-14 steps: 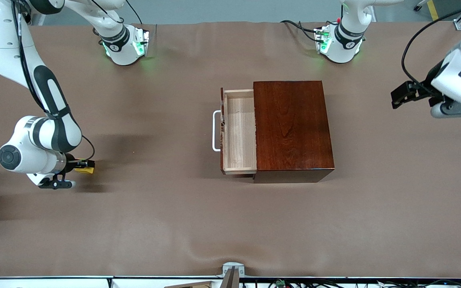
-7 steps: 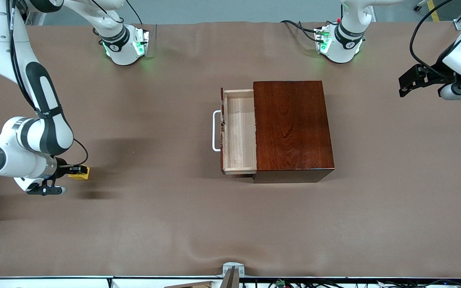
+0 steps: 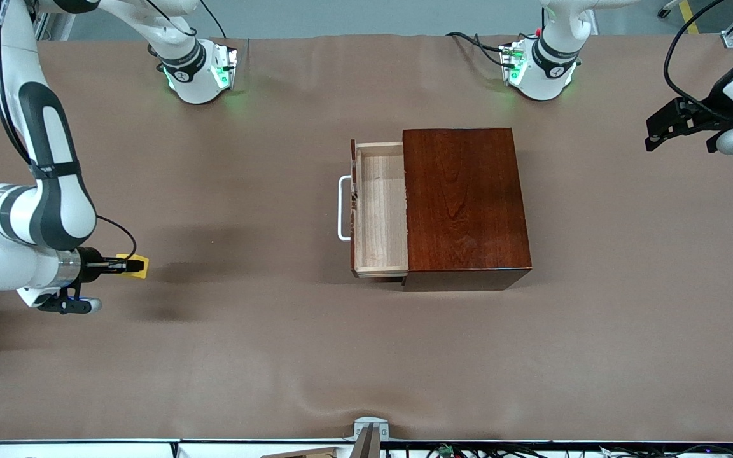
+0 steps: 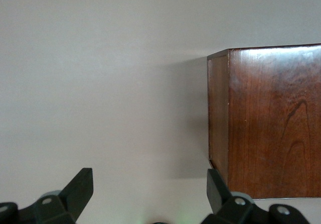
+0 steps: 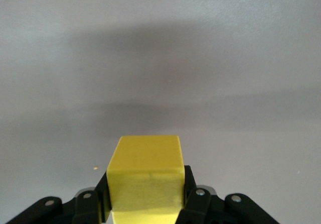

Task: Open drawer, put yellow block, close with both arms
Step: 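Lift the yellow cube with the right gripper and carry it over the drawer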

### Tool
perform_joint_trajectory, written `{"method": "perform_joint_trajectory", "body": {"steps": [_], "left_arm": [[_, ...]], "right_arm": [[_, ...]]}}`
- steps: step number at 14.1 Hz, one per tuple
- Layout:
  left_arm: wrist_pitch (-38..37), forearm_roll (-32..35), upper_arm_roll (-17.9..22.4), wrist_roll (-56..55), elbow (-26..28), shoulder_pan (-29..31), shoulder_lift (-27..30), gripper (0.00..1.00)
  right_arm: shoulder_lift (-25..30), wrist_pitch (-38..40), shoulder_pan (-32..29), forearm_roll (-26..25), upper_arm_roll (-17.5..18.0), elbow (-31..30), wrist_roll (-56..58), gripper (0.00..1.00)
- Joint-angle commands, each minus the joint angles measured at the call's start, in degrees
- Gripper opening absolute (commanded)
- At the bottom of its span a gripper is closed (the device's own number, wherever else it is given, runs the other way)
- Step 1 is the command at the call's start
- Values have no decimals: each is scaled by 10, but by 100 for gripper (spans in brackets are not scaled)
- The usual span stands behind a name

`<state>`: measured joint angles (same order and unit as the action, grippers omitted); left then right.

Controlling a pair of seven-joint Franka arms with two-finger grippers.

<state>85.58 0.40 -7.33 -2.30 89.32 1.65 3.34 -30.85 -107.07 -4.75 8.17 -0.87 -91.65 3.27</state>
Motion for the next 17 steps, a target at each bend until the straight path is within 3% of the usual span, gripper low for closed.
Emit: {"method": "perform_joint_trajectory", "body": {"steps": [1, 7, 17], "left_arm": [[-2, -14, -2, 12, 15, 8, 17, 100], [-2, -9, -5, 12, 15, 7, 15, 100], [-2, -7, -7, 11, 9, 7, 12, 100]], "right_arm": [[30, 32, 25, 21, 3, -2, -64, 0], [80, 81, 91, 26, 3, -3, -200, 0], [121, 99, 225, 90, 3, -1, -477, 0]]}}
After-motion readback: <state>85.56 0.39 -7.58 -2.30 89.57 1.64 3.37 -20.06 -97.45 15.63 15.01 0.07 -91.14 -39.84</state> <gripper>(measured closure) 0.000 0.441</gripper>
